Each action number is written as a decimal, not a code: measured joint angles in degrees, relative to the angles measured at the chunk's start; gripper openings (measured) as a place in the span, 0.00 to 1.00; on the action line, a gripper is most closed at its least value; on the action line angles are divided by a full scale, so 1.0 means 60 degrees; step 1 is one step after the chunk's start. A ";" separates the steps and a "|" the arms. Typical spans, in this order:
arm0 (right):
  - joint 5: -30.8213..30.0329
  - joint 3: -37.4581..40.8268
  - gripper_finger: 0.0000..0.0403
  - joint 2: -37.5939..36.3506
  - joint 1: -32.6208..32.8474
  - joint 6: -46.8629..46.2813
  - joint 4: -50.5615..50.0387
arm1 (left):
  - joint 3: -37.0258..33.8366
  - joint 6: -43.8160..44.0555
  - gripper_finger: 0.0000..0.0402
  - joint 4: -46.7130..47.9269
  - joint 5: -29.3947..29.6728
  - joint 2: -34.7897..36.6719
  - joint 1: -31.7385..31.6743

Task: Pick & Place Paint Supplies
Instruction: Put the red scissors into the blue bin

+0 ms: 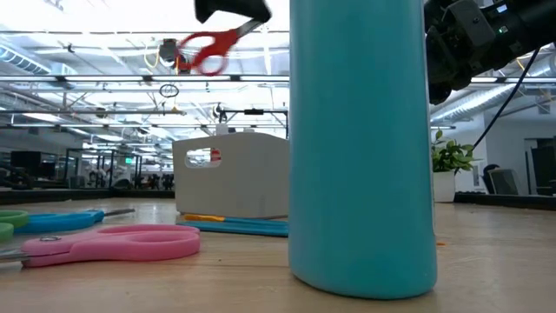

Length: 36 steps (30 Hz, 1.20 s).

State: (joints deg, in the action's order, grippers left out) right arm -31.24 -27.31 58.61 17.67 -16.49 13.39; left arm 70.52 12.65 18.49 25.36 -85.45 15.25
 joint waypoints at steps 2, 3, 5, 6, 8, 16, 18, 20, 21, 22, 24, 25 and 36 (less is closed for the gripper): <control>0.0000 0.0000 0.62 0.0000 0.0000 0.0000 0.0000 | -0.0506 -0.0256 0.00 -0.1121 -0.0181 0.0000 -0.0125; 0.0000 0.0000 0.62 0.0000 0.0000 0.0000 0.0000 | -0.0767 -0.0347 0.00 -0.1576 -0.0270 0.0000 -0.0213; 0.0000 0.0000 0.62 0.0000 0.0000 0.0000 0.0000 | -0.1231 -0.0431 0.00 -0.2280 -0.0416 0.0000 -0.0412; 0.0000 0.0000 0.62 0.0000 0.0000 0.0000 0.0001 | -0.1457 -0.0421 0.00 -0.2674 -0.0479 0.0000 -0.0523; 0.0000 0.0000 0.62 0.0000 0.0000 0.0000 -0.0003 | -0.1936 -0.0393 0.00 -0.3566 -0.0667 0.0000 -0.0755; 0.0000 0.0000 0.62 0.0000 0.0000 0.0000 -0.0004 | -0.4111 0.0528 0.01 -0.6911 -0.1113 0.0000 -0.1550; 0.0000 0.0000 0.62 0.0000 0.0000 0.0000 -0.0004 | -0.4382 0.0757 0.01 -0.7222 -0.1330 0.0000 -0.1667; 0.0000 0.0000 0.62 0.0000 0.0000 0.0002 0.0000 | -0.4506 0.0908 0.01 -0.7449 -0.1487 -0.0115 -0.1774; 0.0000 0.0000 0.62 0.0000 0.0000 0.0000 0.0000 | -0.4563 0.0916 0.01 -0.7519 -0.1517 -0.0143 -0.1809; 0.0000 0.0000 0.62 0.0000 0.0000 0.0000 -0.0004 | -0.4611 0.0919 0.01 -0.7524 -0.1512 -0.0146 -0.1829; -0.0004 0.0000 0.62 0.0000 0.0000 0.0000 -0.0006 | -0.4608 0.0924 0.01 -0.7722 -0.1499 -0.0238 -0.1858; -0.0004 0.0000 0.62 0.0000 0.0000 0.0003 -0.0017 | -0.4589 0.0924 0.02 -0.7797 -0.1496 -0.0302 -0.1862; -0.0033 0.0358 0.62 0.0004 0.0000 0.0004 0.0517 | -0.4579 0.0967 0.02 -0.8604 -0.2097 -0.1737 -0.2152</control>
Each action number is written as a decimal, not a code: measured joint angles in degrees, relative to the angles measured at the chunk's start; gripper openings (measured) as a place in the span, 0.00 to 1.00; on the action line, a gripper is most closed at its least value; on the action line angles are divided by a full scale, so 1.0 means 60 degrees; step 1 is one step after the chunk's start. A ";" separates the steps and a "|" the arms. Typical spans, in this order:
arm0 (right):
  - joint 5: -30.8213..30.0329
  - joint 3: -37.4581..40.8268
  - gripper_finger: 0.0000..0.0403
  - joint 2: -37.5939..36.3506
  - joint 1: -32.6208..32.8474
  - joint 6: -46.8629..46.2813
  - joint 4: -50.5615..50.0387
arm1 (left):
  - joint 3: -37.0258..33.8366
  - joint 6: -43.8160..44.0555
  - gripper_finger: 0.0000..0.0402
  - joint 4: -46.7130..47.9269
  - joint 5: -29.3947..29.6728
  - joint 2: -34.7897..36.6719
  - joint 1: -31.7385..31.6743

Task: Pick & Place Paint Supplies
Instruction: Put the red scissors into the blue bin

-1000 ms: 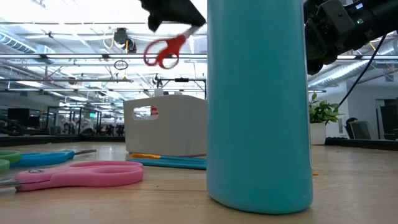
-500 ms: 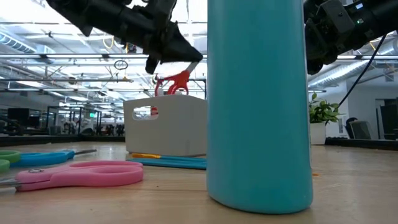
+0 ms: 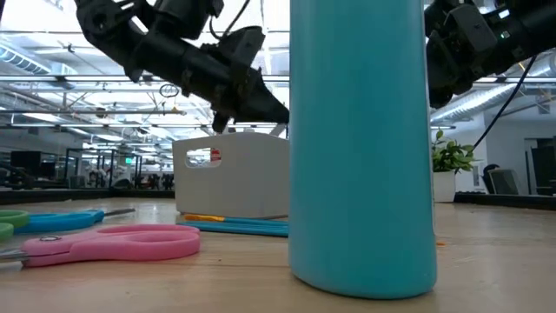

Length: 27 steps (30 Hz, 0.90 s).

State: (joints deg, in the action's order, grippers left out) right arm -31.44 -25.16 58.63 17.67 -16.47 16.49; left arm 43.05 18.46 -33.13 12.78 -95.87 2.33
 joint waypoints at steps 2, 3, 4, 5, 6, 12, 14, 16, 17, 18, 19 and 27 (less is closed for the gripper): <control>0.0000 0.0213 0.62 0.0000 -0.0007 0.0002 0.0344 | 0.0004 0.0015 0.01 0.0021 -0.0312 -0.0092 -0.0130; -0.0002 0.0298 0.62 0.0000 -0.0007 0.0000 0.0471 | 0.0004 0.0024 0.01 0.0074 -0.0455 -0.0102 -0.0183; -0.0004 0.0378 0.62 0.0000 -0.0007 0.0000 0.0592 | 0.0004 0.0064 0.01 0.0092 -0.0594 -0.0102 -0.0228; -0.0004 0.0433 0.62 0.0000 -0.0011 0.0006 0.0707 | 0.0004 0.0145 0.02 0.0087 -0.0699 -0.0099 -0.0255; -0.0004 0.0495 0.62 0.0000 -0.0011 0.0027 0.0856 | 0.0004 0.0231 0.03 0.0086 -0.0769 -0.0095 -0.0289; -0.0004 0.0593 0.62 0.0000 -0.0011 0.0113 0.1187 | 0.0004 0.0441 0.06 0.0173 -0.0910 -0.0095 -0.0285; -0.0004 0.0593 0.62 0.0000 -0.0011 0.0113 0.1218 | 0.0004 0.0410 0.06 0.0240 -0.0904 -0.0098 -0.0289; -0.0004 0.0593 0.62 0.0000 -0.0011 0.0113 0.1215 | 0.0004 0.0408 0.06 0.0242 -0.0904 -0.0098 -0.0289; -0.0004 0.0593 0.62 0.0000 -0.0011 0.0113 0.1217 | 0.0004 0.0405 0.06 0.0246 -0.0900 -0.0095 -0.0289; -0.0004 0.0593 0.62 0.0000 -0.0011 0.0113 0.1217 | 0.0004 0.0405 0.06 0.0263 -0.0896 -0.0095 -0.0289; -0.0004 0.0593 0.62 0.0000 -0.0011 0.0113 0.1217 | 0.0004 0.0405 0.06 0.0287 -0.0896 -0.0095 -0.0289; -0.0004 0.0593 0.62 0.0000 -0.0011 0.0143 0.1213 | 0.0004 0.0209 0.06 0.0426 -0.0893 -0.0095 -0.0285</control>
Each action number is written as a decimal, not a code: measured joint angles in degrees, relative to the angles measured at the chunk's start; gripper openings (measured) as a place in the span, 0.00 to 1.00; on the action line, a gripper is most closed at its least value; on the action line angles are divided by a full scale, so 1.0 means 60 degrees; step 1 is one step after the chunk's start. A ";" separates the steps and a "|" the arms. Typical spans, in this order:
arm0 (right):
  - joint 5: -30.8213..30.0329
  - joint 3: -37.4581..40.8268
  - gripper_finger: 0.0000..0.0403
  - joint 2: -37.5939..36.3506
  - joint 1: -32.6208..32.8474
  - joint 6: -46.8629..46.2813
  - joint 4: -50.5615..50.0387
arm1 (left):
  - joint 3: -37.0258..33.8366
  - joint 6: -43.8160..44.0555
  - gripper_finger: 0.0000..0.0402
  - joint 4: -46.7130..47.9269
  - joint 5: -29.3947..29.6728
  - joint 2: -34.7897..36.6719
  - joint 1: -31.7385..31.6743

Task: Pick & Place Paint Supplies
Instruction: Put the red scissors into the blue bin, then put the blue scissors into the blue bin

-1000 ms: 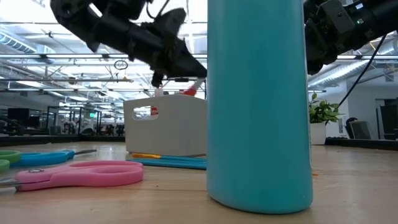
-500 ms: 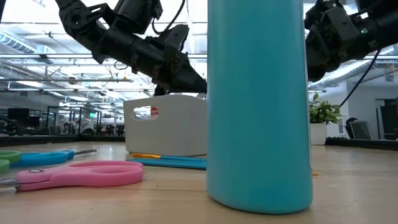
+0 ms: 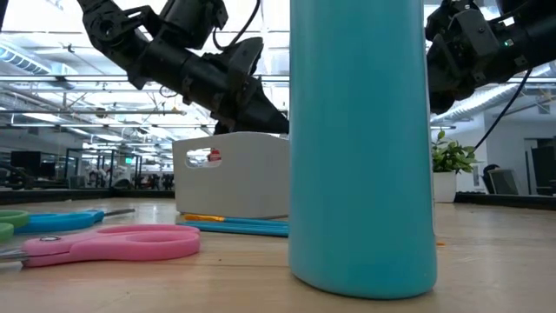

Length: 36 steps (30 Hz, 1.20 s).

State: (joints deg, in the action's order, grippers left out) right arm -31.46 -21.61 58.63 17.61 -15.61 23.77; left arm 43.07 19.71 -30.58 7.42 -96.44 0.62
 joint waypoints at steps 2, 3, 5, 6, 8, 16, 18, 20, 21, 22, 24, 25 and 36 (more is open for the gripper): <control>0.0000 0.0000 0.62 0.0000 0.0000 0.0002 0.0000 | 0.0000 -0.0133 0.06 0.0136 0.0000 0.0000 -0.0004; 0.0000 0.0000 0.62 0.0000 0.0000 0.0002 0.0000 | 0.0000 -0.0165 0.06 0.0161 0.0003 0.0000 -0.0004; 0.0000 0.0000 0.62 0.0000 0.0000 0.0002 0.0000 | 0.0000 -0.0158 0.06 0.0162 0.0000 0.0000 0.0000; 0.0000 0.0000 0.62 0.0000 0.0000 -0.0001 0.0000 | 0.0000 -0.0158 0.06 0.0162 0.0000 0.0000 0.0007; 0.0000 0.0000 0.62 0.0000 0.0000 0.0002 -0.0004 | 0.0000 -0.0209 0.06 0.0162 0.0000 0.0000 0.0021; 0.0000 0.0000 0.62 0.0000 0.0000 0.0002 -0.0004 | 0.0003 -0.0445 0.09 0.0221 0.0000 -0.0002 0.0131; 0.0000 0.0000 0.62 0.0000 0.0000 0.0002 -0.0004 | 0.0004 -0.0412 0.13 0.0221 0.0004 0.0000 0.0124; 0.0000 0.0000 0.62 0.0000 0.0000 0.0002 -0.0006 | 0.0004 -0.0409 0.18 0.0240 0.0011 0.0000 0.0124; 0.0000 0.0000 0.62 0.0000 0.0000 0.0002 -0.0004 | 0.0004 -0.0409 0.21 0.0284 0.0015 0.0000 0.0124; 0.0000 0.0000 0.62 0.0000 0.0000 0.0002 -0.0004 | 0.0004 -0.0422 0.23 0.0336 0.0013 -0.0001 0.0124; 0.0000 0.0000 0.62 0.0000 0.0000 0.0002 -0.0005 | 0.0004 -0.0534 0.29 0.0393 0.0014 -0.0004 0.0124; 0.0000 0.0000 0.62 0.0000 0.0000 0.0002 -0.0004 | 0.0004 -0.0580 0.32 0.0399 0.0011 -0.0002 0.0128; 0.0000 0.0000 0.62 0.0000 -0.0003 0.0041 -0.0015 | 0.0011 -0.1020 0.46 0.0877 -0.0584 0.1127 0.0125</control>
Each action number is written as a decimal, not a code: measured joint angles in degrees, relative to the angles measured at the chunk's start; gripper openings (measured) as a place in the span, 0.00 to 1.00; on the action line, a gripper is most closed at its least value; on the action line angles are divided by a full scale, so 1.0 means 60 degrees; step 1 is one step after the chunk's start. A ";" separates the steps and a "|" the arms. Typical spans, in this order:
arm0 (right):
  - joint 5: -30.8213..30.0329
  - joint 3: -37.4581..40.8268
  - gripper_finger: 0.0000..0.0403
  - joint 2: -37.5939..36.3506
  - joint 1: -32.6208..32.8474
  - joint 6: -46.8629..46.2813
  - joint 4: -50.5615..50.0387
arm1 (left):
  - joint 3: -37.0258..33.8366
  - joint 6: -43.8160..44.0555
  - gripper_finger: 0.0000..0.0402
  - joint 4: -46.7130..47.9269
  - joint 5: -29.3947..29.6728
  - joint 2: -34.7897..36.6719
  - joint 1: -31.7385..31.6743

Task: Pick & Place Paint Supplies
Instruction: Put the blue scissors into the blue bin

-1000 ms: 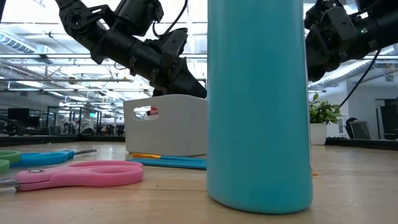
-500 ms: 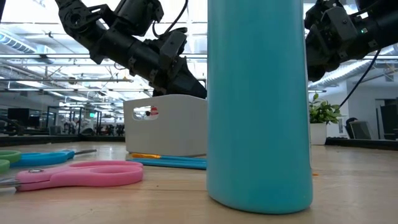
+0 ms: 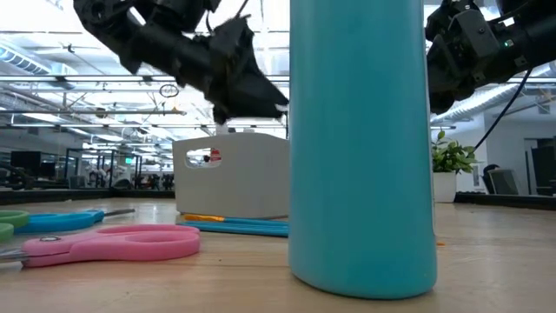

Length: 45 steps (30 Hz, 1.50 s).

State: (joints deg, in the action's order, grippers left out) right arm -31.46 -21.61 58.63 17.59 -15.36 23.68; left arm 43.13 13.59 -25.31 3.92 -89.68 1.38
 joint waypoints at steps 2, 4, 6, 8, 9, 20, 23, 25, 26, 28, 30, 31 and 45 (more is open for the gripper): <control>0.0000 0.0000 0.62 0.0000 0.0003 0.0004 0.0004 | 0.0000 0.0004 0.46 0.0318 -0.0207 0.0462 0.0008; 0.0000 0.0000 0.62 0.0000 -0.0001 0.0002 0.0003 | 0.0000 0.0006 0.46 0.0767 -0.0446 0.0967 0.0009; 0.0000 0.0000 0.62 0.0000 0.0000 0.0002 0.0007 | 0.0000 0.0004 0.46 0.1238 -0.0656 0.1471 0.0008; 0.0000 0.0000 0.62 0.0000 -0.0001 0.0002 0.0003 | 0.0000 0.0006 0.46 0.1744 -0.0737 0.1975 0.0009; 0.0000 0.0000 0.62 0.0000 -0.0001 0.0002 0.0005 | 0.0000 0.0002 0.46 0.1972 -0.0738 0.2217 0.0009; 0.0000 0.0000 0.62 0.0000 0.0003 0.0002 0.0007 | 0.0000 0.0028 0.46 0.4113 -0.1340 0.3297 0.0378; 0.0000 0.0000 0.62 0.0000 -0.0001 0.0002 0.0007 | 0.0000 -0.0232 0.46 0.4131 -0.2012 0.3122 0.0747; 0.0000 0.0000 0.62 0.0000 0.0000 0.0002 0.0007 | -0.0007 -0.0936 0.46 0.4166 -0.2493 0.2996 0.1100; 0.0000 0.0000 0.62 0.0000 0.0000 0.0002 0.0008 | -0.0007 -0.1452 0.46 0.4118 -0.2866 0.2896 0.1280; 0.0000 0.0000 0.62 0.0000 -0.0001 0.0002 0.0014 | -0.0004 -0.2673 0.46 0.4222 -0.3563 0.2721 0.1640; 0.0000 0.0000 0.62 -0.0004 0.0001 0.0002 0.0016 | -0.0004 -0.3595 0.46 0.4453 -0.3915 0.2473 0.1981; 0.0000 0.0000 0.62 -0.0004 -0.0001 0.0002 0.0015 | -0.0004 -0.3766 0.46 0.4475 -0.3884 0.2306 0.2139; 0.0000 -0.0004 0.62 -0.0004 -0.0001 -0.0002 0.0222 | -0.0010 -0.3569 0.46 0.4491 -0.1468 -0.0324 0.2556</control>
State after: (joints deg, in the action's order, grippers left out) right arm -31.46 -21.63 58.61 17.58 -15.37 25.02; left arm 43.08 -7.82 1.63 -4.89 -91.62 16.71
